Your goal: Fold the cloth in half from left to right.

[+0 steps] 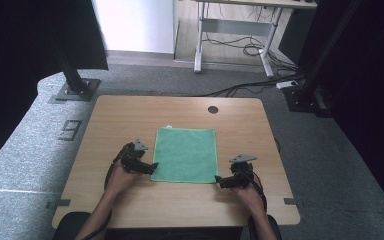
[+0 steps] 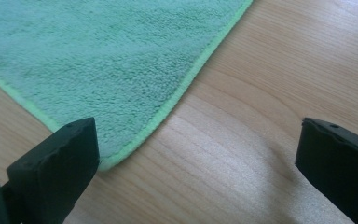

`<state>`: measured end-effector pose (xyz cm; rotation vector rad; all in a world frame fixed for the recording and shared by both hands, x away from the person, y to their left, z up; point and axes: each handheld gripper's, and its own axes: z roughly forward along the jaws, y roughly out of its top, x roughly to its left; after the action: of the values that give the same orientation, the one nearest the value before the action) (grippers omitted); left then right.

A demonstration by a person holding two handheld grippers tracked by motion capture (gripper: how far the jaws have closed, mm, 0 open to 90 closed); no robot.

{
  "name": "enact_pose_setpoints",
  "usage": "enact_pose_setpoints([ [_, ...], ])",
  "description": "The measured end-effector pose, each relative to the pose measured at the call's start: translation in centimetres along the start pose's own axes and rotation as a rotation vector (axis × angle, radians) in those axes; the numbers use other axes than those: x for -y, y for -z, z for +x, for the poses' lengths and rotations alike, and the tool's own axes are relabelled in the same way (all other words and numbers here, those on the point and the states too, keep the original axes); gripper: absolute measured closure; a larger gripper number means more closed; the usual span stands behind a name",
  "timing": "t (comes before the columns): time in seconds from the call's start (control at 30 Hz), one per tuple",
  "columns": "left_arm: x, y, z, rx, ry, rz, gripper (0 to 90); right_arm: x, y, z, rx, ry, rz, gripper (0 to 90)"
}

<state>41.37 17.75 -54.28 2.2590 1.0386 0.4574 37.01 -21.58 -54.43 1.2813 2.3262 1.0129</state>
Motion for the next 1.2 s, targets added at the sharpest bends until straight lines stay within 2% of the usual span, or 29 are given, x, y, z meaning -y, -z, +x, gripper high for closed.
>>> enact_pose_setpoints([
  [0.27, 0.4, 0.0, -0.6, 0.011, 0.026, -0.002, 0.6, 0.1, -0.6, -0.1, 0.040, 0.011, 0.006, 0.0],
  [0.57, 1.2, 0.8, -2.1, 0.027, 0.013, 0.005, 0.6, 0.4, -0.6, -0.7, 0.073, 0.027, 0.025, 0.0],
  [0.67, 1.3, 1.1, -3.0, 0.022, -0.007, 0.005, 0.6, 0.6, -0.4, -1.0, 0.080, 0.028, 0.025, 0.0],
  [0.77, 1.3, 1.2, -4.0, 0.039, -0.026, 0.008, 0.6, 0.9, 0.0, -1.5, 0.091, 0.019, 0.024, 0.0],
  [0.9, 1.4, 1.1, -5.3, 0.097, -0.015, 0.007, 0.6, 1.4, 0.6, -2.5, 0.112, 0.001, 0.026, 0.0],
  [1.03, 1.4, 1.1, -6.7, 0.129, -0.049, 0.006, 0.4, 1.9, 1.1, -3.6, 0.129, -0.034, 0.023, 0.0],
  [1.13, 1.2, 1.2, -6.7, 0.117, -0.077, 0.011, 0.0, 2.1, 1.2, -4.0, 0.128, -0.053, 0.015, 0.0],
  [1.2, 1.0, 1.3, -6.0, 0.102, -0.063, 0.003, 0.0, 2.2, 1.2, -4.0, 0.129, -0.052, 0.012, 0.0],
])
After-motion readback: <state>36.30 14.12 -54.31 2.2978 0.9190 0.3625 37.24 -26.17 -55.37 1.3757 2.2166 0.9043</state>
